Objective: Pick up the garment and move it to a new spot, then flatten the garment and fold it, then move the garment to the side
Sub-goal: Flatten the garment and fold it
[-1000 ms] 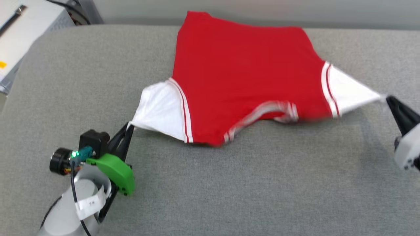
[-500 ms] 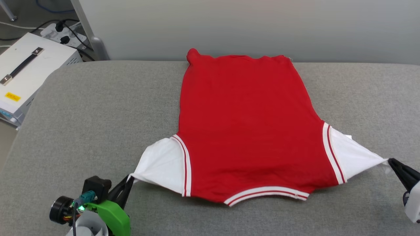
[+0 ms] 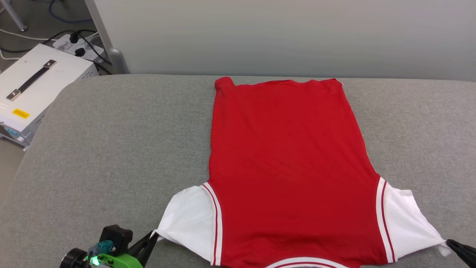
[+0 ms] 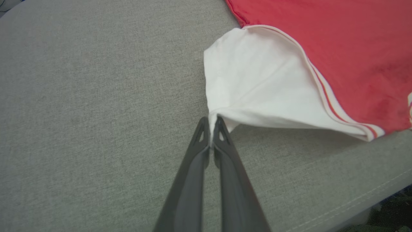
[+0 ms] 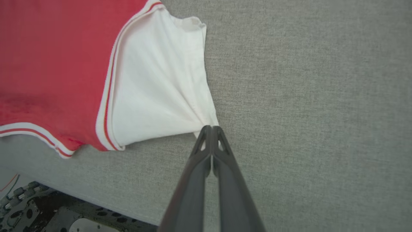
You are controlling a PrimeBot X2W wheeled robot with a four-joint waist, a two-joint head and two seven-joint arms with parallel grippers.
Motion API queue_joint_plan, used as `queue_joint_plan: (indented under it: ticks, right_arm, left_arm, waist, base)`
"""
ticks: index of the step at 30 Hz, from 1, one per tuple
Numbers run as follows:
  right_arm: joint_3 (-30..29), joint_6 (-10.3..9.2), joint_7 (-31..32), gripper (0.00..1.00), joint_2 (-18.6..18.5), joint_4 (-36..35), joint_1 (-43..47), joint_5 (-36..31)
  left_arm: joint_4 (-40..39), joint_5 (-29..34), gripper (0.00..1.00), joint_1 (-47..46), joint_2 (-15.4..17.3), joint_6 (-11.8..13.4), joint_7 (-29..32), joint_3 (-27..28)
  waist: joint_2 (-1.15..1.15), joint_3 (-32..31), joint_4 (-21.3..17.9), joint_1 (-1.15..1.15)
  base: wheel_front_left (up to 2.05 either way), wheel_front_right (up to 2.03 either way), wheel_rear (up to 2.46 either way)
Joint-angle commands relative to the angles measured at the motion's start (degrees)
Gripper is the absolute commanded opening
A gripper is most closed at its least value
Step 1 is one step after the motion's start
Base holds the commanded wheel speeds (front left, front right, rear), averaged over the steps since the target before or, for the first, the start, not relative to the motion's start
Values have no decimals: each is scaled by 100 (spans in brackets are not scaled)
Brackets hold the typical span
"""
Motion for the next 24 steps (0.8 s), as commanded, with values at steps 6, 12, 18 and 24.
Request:
queue_joint_plan:
  ticks: [6,12,18,24]
  right_arm:
    - [-385,-10,279,100,55,-173,5,-109]
    - [-791,-10,782,100,119,-552,-464,-368]
    - [-1434,-10,1737,100,214,-923,-1424,-582]
    - [-1961,-10,3214,100,555,-945,-2919,-1118]
  left_arm:
    - [-314,-39,0,-36,24,18,109,-50]
    - [-773,-16,0,-188,13,-17,244,-223]
    - [-1725,-33,0,-357,98,78,538,-192]
    - [-2770,-132,0,-524,221,90,965,-205]
  waist:
    - [68,183,74,1]
    - [68,523,223,1]
    - [68,1189,570,1]
    - [68,2116,1076,1]
  base:
    - [0,0,0]
    - [0,0,0]
    - [0,0,0]
    - [0,0,0]
